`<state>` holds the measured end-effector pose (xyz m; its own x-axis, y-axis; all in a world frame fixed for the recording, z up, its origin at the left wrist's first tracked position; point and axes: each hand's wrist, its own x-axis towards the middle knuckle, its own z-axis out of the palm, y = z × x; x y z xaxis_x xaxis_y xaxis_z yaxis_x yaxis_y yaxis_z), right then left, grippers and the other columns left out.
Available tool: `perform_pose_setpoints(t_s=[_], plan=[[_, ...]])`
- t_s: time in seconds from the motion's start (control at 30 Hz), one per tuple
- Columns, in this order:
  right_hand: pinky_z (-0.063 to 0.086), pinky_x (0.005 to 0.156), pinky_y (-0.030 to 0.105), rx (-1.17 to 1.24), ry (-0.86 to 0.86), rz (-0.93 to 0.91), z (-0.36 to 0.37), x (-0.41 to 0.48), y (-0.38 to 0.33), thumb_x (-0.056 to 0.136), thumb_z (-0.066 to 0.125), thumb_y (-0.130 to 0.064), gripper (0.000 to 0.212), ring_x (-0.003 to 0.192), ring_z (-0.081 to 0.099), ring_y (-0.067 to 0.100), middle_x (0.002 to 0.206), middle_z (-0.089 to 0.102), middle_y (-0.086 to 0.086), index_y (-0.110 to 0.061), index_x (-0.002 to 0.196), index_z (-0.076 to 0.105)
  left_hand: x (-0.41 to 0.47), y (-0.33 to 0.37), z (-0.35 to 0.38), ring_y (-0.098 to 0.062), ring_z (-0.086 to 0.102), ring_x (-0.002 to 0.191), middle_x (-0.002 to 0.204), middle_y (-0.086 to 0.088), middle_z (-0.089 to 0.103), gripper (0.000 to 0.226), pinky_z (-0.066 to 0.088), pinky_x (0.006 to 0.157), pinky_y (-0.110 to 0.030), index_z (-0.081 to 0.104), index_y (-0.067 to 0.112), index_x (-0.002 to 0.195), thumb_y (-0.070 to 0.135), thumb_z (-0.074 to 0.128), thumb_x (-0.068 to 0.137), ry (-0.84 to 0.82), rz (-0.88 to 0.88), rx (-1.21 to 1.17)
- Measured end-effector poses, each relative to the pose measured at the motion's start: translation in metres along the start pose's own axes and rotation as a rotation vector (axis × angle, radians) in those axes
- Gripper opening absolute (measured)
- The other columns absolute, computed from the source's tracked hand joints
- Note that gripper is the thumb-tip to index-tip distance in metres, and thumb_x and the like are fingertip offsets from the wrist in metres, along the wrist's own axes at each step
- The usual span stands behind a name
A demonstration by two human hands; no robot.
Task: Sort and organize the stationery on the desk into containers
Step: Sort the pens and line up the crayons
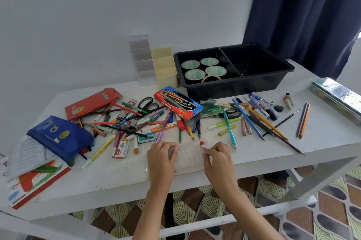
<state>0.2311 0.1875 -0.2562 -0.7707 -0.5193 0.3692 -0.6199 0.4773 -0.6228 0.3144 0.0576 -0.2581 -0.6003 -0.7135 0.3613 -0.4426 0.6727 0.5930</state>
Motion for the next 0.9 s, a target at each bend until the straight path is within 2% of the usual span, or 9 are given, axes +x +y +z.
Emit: perform_pose_setpoints(t_s=[0.07, 0.17, 0.33, 0.4, 0.5, 0.57, 0.73, 0.9], plan=[[0.039, 0.056, 0.023, -0.026, 0.005, -0.017, 0.001, 0.0, -0.002, 0.077, 0.071, 0.002, 0.012, 0.069, 0.044, 0.018, 0.072, 0.046, 0.001, -0.001, 0.088, 0.074, 0.0, 0.001, -0.001, -0.004, 0.045, 0.089, 0.092, 0.012, 0.059, 0.01, 0.027, 0.08, -0.018, 0.07, 0.02, 0.094, 0.025, 0.064, 0.088, -0.004, -0.003, -0.002], [0.04, 0.058, 0.025, -0.065, -0.029, -0.005, 0.002, 0.005, -0.001, 0.081, 0.065, 0.0, 0.007, 0.071, 0.044, 0.019, 0.072, 0.048, 0.002, -0.002, 0.081, 0.072, 0.002, 0.001, -0.002, -0.008, 0.049, 0.091, 0.093, 0.01, 0.06, 0.011, 0.028, 0.082, -0.02, 0.07, 0.019, 0.094, 0.024, 0.063, 0.088, -0.025, -0.014, 0.001], [0.043, 0.072, 0.027, -0.002, -0.068, 0.014, -0.003, 0.012, -0.001, 0.09, 0.056, -0.012, 0.008, 0.084, 0.046, 0.017, 0.087, 0.052, 0.001, -0.007, 0.091, 0.062, 0.002, 0.012, -0.01, -0.016, 0.055, 0.095, 0.097, 0.001, 0.065, 0.014, 0.037, 0.084, -0.022, 0.07, 0.011, 0.098, 0.014, 0.06, 0.09, -0.024, 0.024, 0.051], [0.043, 0.073, 0.025, 0.051, -0.044, -0.002, -0.009, 0.014, 0.0, 0.09, 0.057, -0.014, 0.007, 0.085, 0.047, 0.015, 0.09, 0.053, -0.001, -0.01, 0.094, 0.062, 0.004, 0.02, -0.011, -0.021, 0.058, 0.098, 0.096, -0.003, 0.067, 0.013, 0.035, 0.086, -0.024, 0.07, 0.009, 0.098, 0.011, 0.062, 0.088, 0.007, 0.073, 0.075], [0.041, 0.071, 0.019, 0.068, -0.014, 0.0, -0.021, 0.02, 0.008, 0.089, 0.058, -0.012, 0.007, 0.083, 0.047, 0.012, 0.089, 0.053, -0.004, -0.011, 0.093, 0.063, 0.012, 0.038, -0.007, -0.015, 0.056, 0.098, 0.098, -0.002, 0.067, 0.015, 0.036, 0.094, -0.026, 0.07, 0.009, 0.1, 0.012, 0.06, 0.089, 0.007, 0.114, 0.019], [0.039, 0.07, 0.015, 0.066, -0.011, 0.037, -0.031, 0.026, 0.017, 0.089, 0.057, -0.01, 0.009, 0.082, 0.047, 0.009, 0.091, 0.054, -0.004, -0.011, 0.095, 0.064, 0.015, 0.053, -0.002, -0.007, 0.05, 0.096, 0.101, -0.001, 0.066, 0.018, 0.036, 0.089, -0.022, 0.07, 0.009, 0.103, 0.013, 0.058, 0.09, -0.019, 0.106, -0.062], [0.049, 0.074, 0.026, 0.078, 0.013, 0.134, -0.062, 0.044, 0.047, 0.089, 0.056, -0.007, 0.014, 0.083, 0.052, 0.01, 0.095, 0.056, -0.004, -0.018, 0.096, 0.063, 0.026, 0.091, 0.026, -0.005, 0.05, 0.095, 0.101, 0.004, 0.063, 0.02, 0.04, 0.082, -0.019, 0.067, 0.014, 0.108, 0.019, 0.054, 0.093, -0.102, 0.194, -0.113], [0.048, 0.073, 0.025, 0.025, 0.073, 0.256, -0.09, 0.071, 0.083, 0.09, 0.056, -0.007, 0.013, 0.086, 0.054, 0.015, 0.099, 0.059, 0.001, -0.012, 0.097, 0.065, 0.036, 0.128, 0.057, -0.007, 0.051, 0.101, 0.105, 0.004, 0.063, 0.022, 0.036, 0.084, -0.016, 0.066, 0.015, 0.11, 0.022, 0.053, 0.094, -0.166, 0.236, -0.15]])
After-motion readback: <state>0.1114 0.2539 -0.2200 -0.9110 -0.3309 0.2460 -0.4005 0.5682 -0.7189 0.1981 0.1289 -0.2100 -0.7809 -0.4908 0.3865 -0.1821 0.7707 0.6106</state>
